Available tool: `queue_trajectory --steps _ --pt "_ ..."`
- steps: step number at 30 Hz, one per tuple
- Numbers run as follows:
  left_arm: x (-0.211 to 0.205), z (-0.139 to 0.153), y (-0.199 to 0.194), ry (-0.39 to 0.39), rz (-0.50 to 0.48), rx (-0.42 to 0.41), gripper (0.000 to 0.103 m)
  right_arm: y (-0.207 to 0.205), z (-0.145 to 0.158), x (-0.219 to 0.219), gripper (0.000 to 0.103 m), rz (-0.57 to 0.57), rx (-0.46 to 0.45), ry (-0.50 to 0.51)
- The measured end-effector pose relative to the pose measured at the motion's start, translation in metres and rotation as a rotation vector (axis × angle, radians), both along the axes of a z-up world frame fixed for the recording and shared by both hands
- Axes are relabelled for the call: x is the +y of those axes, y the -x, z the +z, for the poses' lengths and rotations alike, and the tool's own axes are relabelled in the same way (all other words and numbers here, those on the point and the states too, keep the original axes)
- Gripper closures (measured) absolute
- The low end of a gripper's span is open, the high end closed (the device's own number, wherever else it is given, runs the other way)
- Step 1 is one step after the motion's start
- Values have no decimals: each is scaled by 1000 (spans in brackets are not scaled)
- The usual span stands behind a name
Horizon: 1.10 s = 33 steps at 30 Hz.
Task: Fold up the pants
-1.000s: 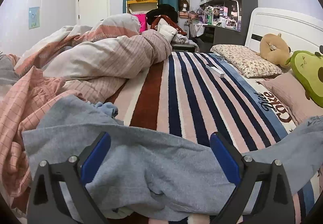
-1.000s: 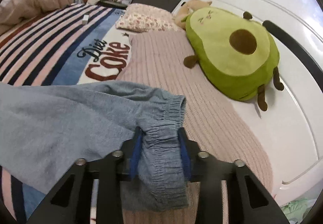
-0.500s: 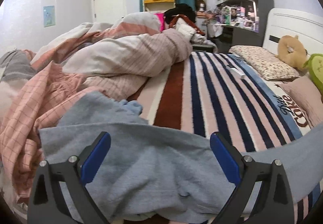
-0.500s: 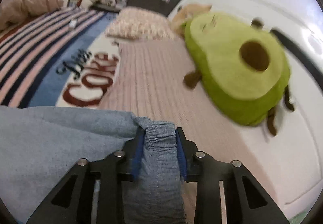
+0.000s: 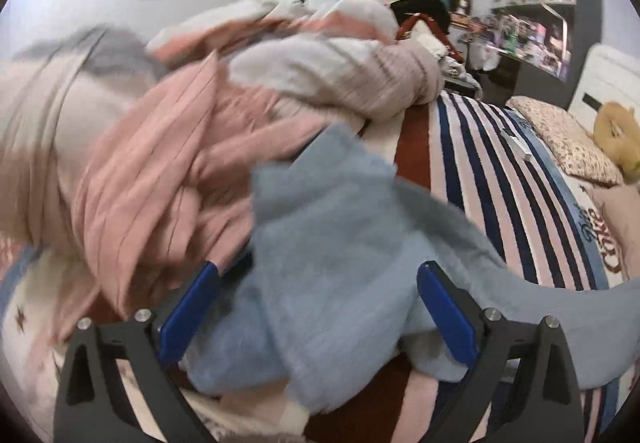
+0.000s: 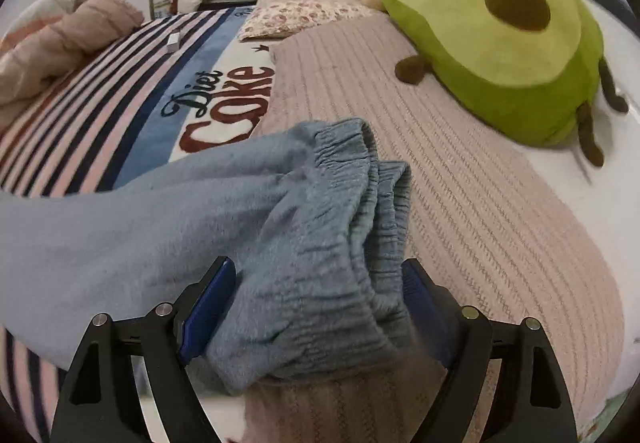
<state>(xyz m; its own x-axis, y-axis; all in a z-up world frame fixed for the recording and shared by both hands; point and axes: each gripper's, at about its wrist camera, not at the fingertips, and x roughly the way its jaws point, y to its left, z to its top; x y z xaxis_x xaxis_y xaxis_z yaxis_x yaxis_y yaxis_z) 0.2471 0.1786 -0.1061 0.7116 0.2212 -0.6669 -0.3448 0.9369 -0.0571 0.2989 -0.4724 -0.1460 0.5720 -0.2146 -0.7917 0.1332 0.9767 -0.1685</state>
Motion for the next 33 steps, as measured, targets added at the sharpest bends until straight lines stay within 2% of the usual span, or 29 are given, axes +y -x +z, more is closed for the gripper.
queue_trajectory --steps 1,2,4,5,10,12,13,14,15,16,18,20,23,25,28,33 --pt "2 -4 1 9 -1 8 5 1 -2 3 27 -3 -6 17" --pt "5 -11 2 27 7 19 5 1 -3 5 39 -2 -12 23" --pt "7 -20 1 70 -7 17 5 0 -6 11 57 12 -16 44" --pt "5 -22 1 91 -28 9 5 0 -6 15 71 26 -17 52" --pt "-9 -28 -13 102 -113 -16 7 7 3 25 74 28 -70 107" --pt "-12 -29 -21 70 -96 -20 17 13 10 21 74 2 -97 103" --pt "-12 -28 -23 57 -90 -31 19 17 14 18 74 -11 -110 93" --pt "-12 -26 -25 47 -89 -41 26 22 17 15 74 -20 -116 84" --pt "-11 -25 -27 43 -85 -51 41 24 19 14 75 -24 -116 84" --pt "-11 -24 -30 49 -90 -62 49 28 22 12 75 -33 -121 87" --pt "-14 -22 -36 46 -120 -75 75 35 28 10 75 -56 -136 98" --pt "-18 -17 -38 15 -144 -98 96 39 32 8 75 -62 -146 99" --pt "-21 -7 -35 44 -187 -119 97 48 39 4 75 -83 -159 100" --pt "-24 2 -31 30 -202 -133 97 53 43 2 75 -90 -164 105" --pt "-25 8 -32 93 -240 -130 98 63 51 -4 75 -113 -178 111" --pt "-45 23 -17 132 -337 -132 98 86 67 -21 75 -153 -195 115"
